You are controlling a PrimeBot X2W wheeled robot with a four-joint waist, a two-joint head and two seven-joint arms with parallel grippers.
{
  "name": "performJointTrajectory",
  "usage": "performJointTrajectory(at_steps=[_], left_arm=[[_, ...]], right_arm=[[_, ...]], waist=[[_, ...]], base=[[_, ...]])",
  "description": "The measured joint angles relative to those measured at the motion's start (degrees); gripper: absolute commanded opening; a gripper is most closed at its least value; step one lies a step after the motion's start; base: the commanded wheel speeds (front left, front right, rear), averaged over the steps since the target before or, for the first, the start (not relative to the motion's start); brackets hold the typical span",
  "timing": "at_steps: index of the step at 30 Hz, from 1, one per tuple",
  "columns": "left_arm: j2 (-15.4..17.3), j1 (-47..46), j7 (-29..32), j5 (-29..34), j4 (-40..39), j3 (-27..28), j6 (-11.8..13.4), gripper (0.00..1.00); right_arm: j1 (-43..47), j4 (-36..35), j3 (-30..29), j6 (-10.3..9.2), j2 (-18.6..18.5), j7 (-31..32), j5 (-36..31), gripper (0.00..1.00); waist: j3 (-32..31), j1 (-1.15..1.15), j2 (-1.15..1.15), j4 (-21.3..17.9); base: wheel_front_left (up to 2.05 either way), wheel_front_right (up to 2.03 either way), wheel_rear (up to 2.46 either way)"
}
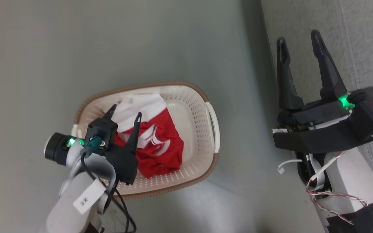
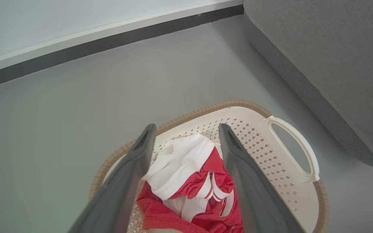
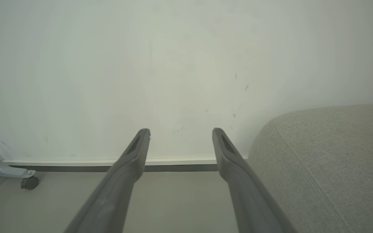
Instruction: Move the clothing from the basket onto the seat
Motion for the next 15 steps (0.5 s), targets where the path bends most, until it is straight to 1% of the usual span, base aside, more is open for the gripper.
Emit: performJointTrajectory(at_steps=[7,11,15], left_arm=[[0.6,-4.7,1.5,2.2,6.9,-1.5,-1.1,1.00],[0.6,-7.2,2.3,2.3,10.3,-1.7,-1.6,1.00],[0.8,-9.0,3.5,2.3,14.4,-1.7,-2.6,1.00]], right_arm=[[-2.7,-0.4,0.6,0.00,0.9,-0.6,-0.3,1.00],[-3.5,-0.5,1.1,0.00,1.4,-1.2,-0.3,1.00],[-4.3,-0.4,1.9,0.00,2.0,-2.0,-0.3,1.00]], waist=[[5.7,0.00,0.00,-2.3],[8.4,0.00,0.00,-3.8],[11.1,0.00,0.00,-5.6]], base=[[0.00,0.00,0.00],[0.00,0.00,0.00],[0.00,0.00,0.00]])
